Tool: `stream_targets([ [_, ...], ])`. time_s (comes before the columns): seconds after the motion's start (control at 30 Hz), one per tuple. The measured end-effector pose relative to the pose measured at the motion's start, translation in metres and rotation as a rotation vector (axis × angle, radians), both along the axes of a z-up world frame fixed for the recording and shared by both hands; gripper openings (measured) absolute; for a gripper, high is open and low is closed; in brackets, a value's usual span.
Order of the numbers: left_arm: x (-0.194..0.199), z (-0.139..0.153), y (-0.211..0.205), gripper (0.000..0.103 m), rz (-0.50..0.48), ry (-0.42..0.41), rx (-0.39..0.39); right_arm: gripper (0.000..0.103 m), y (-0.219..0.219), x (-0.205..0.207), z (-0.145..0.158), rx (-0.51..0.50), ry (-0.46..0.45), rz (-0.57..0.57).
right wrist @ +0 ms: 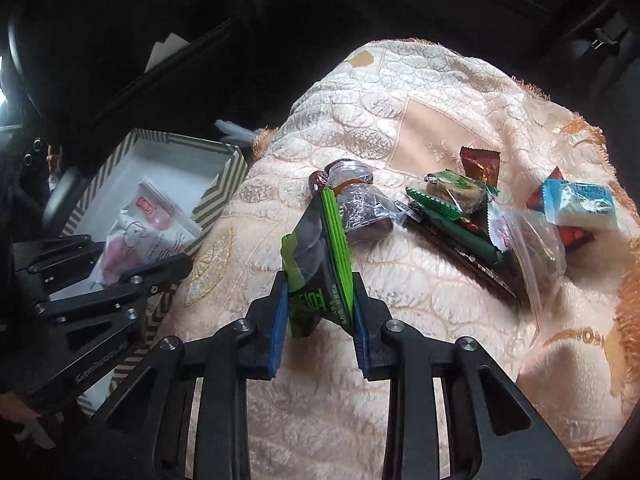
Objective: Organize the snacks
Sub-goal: 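Carry both packets over the white box tray with both grippers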
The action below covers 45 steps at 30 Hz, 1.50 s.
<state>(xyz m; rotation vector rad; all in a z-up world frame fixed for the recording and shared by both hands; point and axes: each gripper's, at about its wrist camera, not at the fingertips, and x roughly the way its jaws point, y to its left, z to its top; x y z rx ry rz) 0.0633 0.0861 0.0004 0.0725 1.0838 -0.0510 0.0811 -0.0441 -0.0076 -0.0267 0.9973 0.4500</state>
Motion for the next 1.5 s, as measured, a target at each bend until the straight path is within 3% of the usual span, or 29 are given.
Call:
stream_targets([
  [0.3, -0.013, 0.018, 0.002, 0.021, -0.031, -0.033, 0.024, 0.027, 0.005, -0.037, 0.015, 0.044, -0.003, 0.015],
  [0.73, -0.026, 0.032, 0.073, 0.021, 0.049, -0.047, 0.072, 0.027, 0.072, -0.053, 0.020, 0.111, 0.045, 0.115],
  [1.07, -0.030, 0.016, 0.119, 0.021, 0.098, -0.012, 0.079, 0.027, 0.130, -0.058, 0.009, 0.128, 0.110, 0.181],
  [1.5, -0.028, -0.013, 0.141, 0.021, 0.132, 0.038, 0.101, 0.027, 0.173, -0.059, -0.024, 0.129, 0.182, 0.204],
])
